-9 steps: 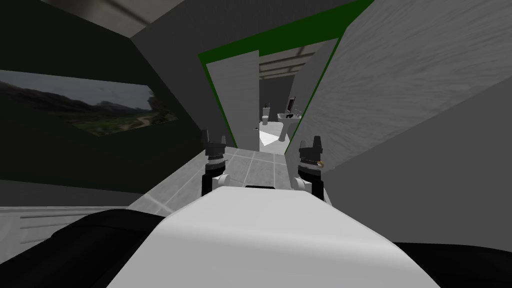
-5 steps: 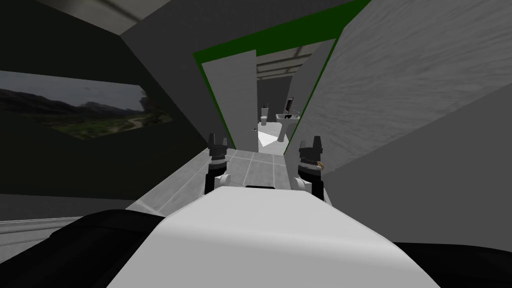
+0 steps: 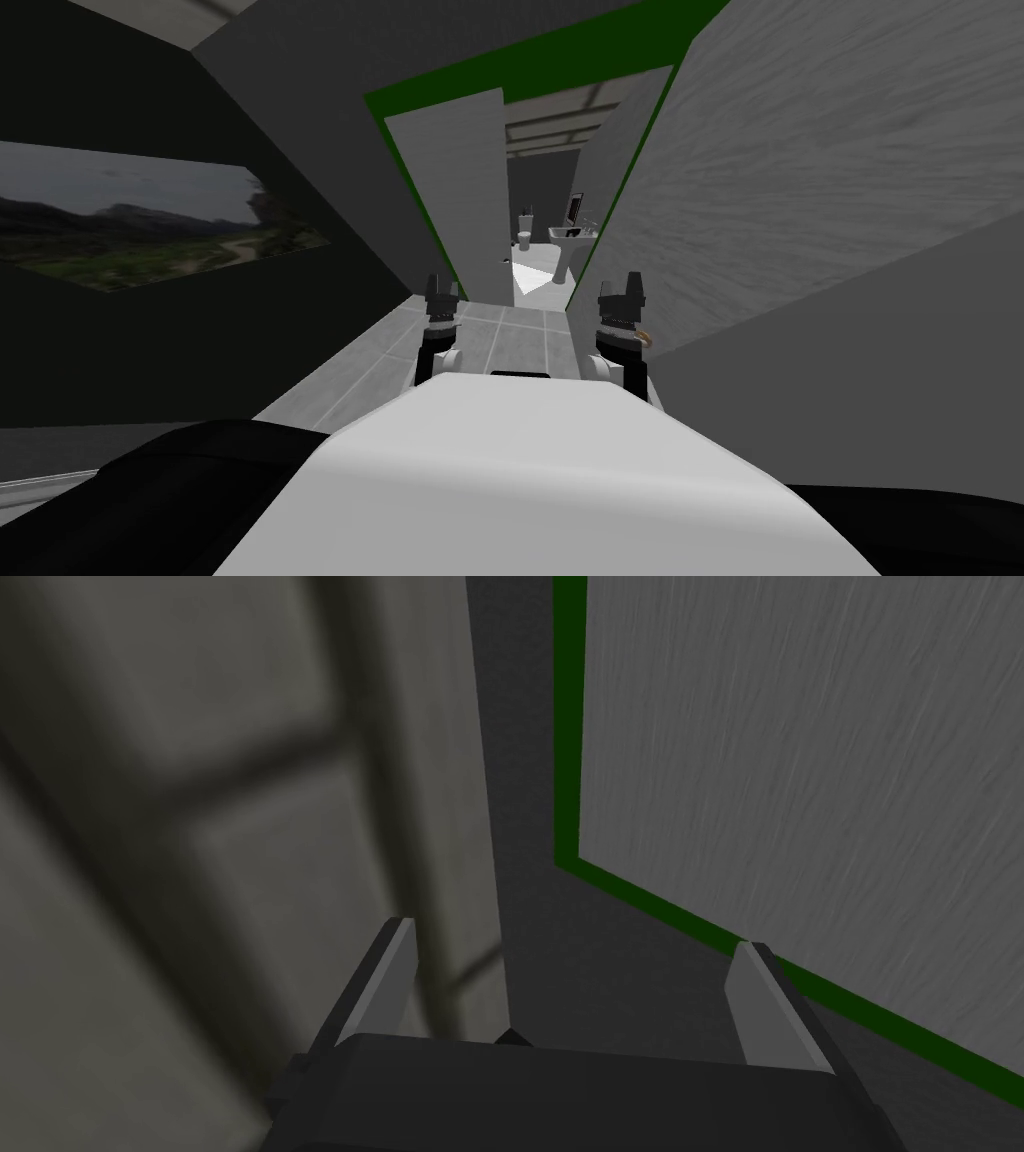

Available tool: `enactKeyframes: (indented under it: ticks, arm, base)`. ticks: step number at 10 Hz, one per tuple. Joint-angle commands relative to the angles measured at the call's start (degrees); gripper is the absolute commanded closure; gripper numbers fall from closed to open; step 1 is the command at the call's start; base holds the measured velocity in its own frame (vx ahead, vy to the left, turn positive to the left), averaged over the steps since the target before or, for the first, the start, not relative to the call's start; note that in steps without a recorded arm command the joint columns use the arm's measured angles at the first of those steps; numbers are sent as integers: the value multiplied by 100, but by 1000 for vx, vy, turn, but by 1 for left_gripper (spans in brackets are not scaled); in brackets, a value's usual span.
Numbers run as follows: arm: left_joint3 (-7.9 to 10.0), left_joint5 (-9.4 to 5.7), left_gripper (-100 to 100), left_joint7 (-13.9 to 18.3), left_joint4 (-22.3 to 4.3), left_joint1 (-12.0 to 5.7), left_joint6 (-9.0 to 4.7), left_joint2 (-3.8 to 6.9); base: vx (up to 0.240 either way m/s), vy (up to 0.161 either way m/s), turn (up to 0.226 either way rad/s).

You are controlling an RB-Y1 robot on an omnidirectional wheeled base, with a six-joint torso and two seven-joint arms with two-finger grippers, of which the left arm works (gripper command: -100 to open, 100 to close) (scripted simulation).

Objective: Pull the door open

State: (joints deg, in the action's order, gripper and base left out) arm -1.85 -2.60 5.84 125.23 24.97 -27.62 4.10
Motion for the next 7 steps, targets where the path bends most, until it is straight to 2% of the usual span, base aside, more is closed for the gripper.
enactKeyframes:
  ticks: [1,7]
  arm:
    - [0,0,-100,17,-182,-36,-64,28]
    - [62,-41,-100,125,-858,-149,-293,194]
  base:
    - [76,-4,-40]
    - [85,-17,-48]
